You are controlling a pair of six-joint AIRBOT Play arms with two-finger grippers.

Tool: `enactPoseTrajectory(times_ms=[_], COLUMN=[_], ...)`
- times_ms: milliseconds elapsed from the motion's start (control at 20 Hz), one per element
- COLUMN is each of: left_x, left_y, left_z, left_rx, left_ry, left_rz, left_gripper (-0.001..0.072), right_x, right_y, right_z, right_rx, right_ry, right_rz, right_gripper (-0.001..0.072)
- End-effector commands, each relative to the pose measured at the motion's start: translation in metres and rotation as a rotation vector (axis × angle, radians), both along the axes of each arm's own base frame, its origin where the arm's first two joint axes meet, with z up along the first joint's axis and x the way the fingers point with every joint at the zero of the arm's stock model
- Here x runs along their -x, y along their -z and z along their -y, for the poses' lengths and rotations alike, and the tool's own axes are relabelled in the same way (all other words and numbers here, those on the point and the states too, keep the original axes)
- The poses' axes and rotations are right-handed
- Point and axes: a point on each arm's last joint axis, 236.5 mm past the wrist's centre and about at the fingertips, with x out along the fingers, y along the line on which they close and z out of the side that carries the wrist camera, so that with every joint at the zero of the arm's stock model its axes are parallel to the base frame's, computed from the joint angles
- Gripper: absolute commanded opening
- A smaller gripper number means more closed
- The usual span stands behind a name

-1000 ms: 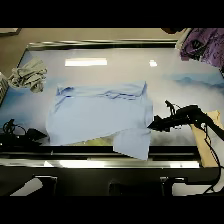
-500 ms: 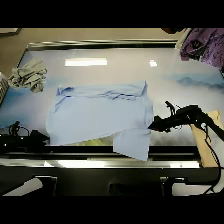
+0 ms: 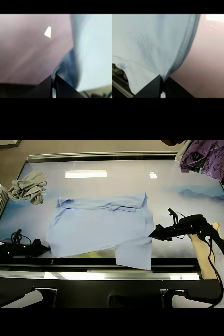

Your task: Fold the clothes and pants, and hang the long-sleeved shirts on hangers.

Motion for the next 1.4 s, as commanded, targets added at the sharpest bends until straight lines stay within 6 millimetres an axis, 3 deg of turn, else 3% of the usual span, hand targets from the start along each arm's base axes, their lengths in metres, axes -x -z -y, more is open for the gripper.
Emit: enactPoseTrajectory(times_ms=[0, 50, 150, 250, 350, 400, 500, 600, 650, 750, 850, 950, 1000, 1100, 1150, 1250, 1350], left_x=[-0.052, -0.076, -0.124, -0.160, -0.173, -0.169, -0.144, -0.100, -0.076, -0.026, 0.008, 0.023, 0.024, 0.012, 0.000, -0.039, -0.080], left_y=[-0.052, -0.080, -0.157, -0.258, -0.365, -0.417, -0.506, -0.570, -0.591, -0.612, -0.611, -0.600, -0.594, -0.580, -0.565, -0.514, -0.443], left_z=[0.000, -0.006, -0.025, -0.040, -0.044, -0.043, -0.040, -0.037, -0.036, -0.037, -0.042, -0.041, -0.041, -0.045, -0.048, -0.051, -0.055], left_rx=[-0.055, -0.103, -0.245, -0.431, -0.605, -0.678, -0.794, -0.867, -0.896, -0.984, -1.043, -1.052, -1.046, -1.040, -1.041, -1.002, -0.937], left_ry=[-0.003, -0.012, -0.031, -0.022, -0.028, -0.048, -0.112, -0.190, -0.220, -0.260, -0.276, -0.263, -0.254, -0.233, -0.202, -0.102, 0.006], left_rz=[0.148, 0.220, 0.391, 0.595, 0.795, 0.889, 1.053, 1.176, 1.219, 1.245, 1.201, 1.148, 1.126, 1.084, 1.042, 0.928, 0.777], left_gripper=[0.0013, 0.0013, 0.0013, 0.0012, 0.0012, 0.0012, 0.0012, 0.0012, 0.0012, 0.0012, 0.0013, 0.0013, 0.0013, 0.0012, 0.0012, 0.0012, 0.0012], right_x=[-0.038, -0.058, -0.094, -0.117, -0.121, -0.112, -0.073, -0.017, 0.015, 0.074, 0.117, 0.137, 0.136, 0.113, 0.091, 0.038, -0.016], right_y=[-0.055, -0.086, -0.165, -0.254, -0.357, -0.403, -0.487, -0.548, -0.570, -0.596, -0.615, -0.620, -0.618, -0.603, -0.584, -0.526, -0.451], right_z=[0.005, 0.012, 0.023, 0.032, 0.042, 0.043, 0.043, 0.038, 0.034, 0.029, 0.032, 0.033, 0.033, 0.037, 0.041, 0.051, 0.060], right_rx=[0.021, 0.048, 0.095, 0.143, 0.219, 0.251, 0.332, 0.395, 0.418, 0.458, 0.465, 0.442, 0.415, 0.366, 0.350, 0.327, 0.309], right_ry=[0.051, 0.083, 0.116, 0.137, 0.167, 0.182, 0.202, 0.229, 0.249, 0.295, 0.391, 0.445, 0.463, 0.482, 0.482, 0.466, 0.421], right_rz=[0.189, 0.284, 0.495, 0.697, 0.918, 1.014, 1.190, 1.327, 1.390, 1.466, 1.510, 1.508, 1.487, 1.389, 1.296, 1.045, 0.794], right_gripper=[0.0032, 0.0032, 0.0031, 0.0031, 0.0032, 0.0032, 0.0032, 0.0032, 0.0032, 0.0032, 0.0032, 0.0032, 0.0032, 0.0032, 0.0032, 0.0032, 0.0032])
